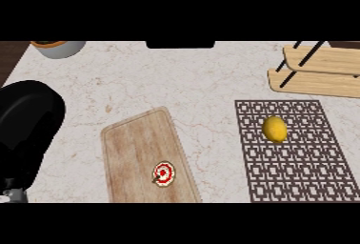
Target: Pick the squash from the placemat and place it in the tiered shelf
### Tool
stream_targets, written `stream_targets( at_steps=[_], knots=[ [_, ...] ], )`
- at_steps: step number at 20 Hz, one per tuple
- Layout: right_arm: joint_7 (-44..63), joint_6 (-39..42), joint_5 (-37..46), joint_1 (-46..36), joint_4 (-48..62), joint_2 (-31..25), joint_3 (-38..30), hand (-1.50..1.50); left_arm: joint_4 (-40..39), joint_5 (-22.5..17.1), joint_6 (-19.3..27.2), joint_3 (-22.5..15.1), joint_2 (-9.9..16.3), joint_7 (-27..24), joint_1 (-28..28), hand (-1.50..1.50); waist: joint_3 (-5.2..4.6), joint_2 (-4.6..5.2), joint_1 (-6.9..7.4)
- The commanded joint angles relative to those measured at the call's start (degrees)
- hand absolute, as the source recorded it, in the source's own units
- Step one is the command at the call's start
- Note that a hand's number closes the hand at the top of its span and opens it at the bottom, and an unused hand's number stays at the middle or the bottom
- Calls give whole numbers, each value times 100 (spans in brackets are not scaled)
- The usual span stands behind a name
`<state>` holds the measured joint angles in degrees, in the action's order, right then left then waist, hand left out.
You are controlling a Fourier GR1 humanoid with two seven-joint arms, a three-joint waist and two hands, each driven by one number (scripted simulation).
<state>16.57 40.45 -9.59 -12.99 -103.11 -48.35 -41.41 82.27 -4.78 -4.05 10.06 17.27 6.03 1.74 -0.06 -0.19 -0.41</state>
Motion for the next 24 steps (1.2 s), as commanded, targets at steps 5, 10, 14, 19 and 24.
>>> stream_targets(
  at_steps=[5, 10, 14, 19, 24],
  knots=[
    [267, -229, 445, -668, 488, -1154, -262, 150, 70, 63, 25, 11, -51, 51, -132, 0, 3, 26, 60],
    [-182, -683, 1032, -1191, 1269, -1285, 579, 150, 444, -43, -204, 88, 10, 143, 191, 0, 6, 29, 139],
    [-59, -936, 1194, -1608, 1456, -1387, 1140, 150, -61, 93, -125, 103, -25, 144, -264, 0, 3, 33, 105],
    [-583, -1405, 1957, -2066, 2467, -1544, 1687, 150, 80, 112, -188, 84, -100, -45, -16, 0, 3, 45, 163],
    [-781, -1663, 2523, -3282, 3498, -1691, 2567, 150, -301, 293, -42, -16, -240, -139, -413, 0, -2, 71, 247]
  ],
)
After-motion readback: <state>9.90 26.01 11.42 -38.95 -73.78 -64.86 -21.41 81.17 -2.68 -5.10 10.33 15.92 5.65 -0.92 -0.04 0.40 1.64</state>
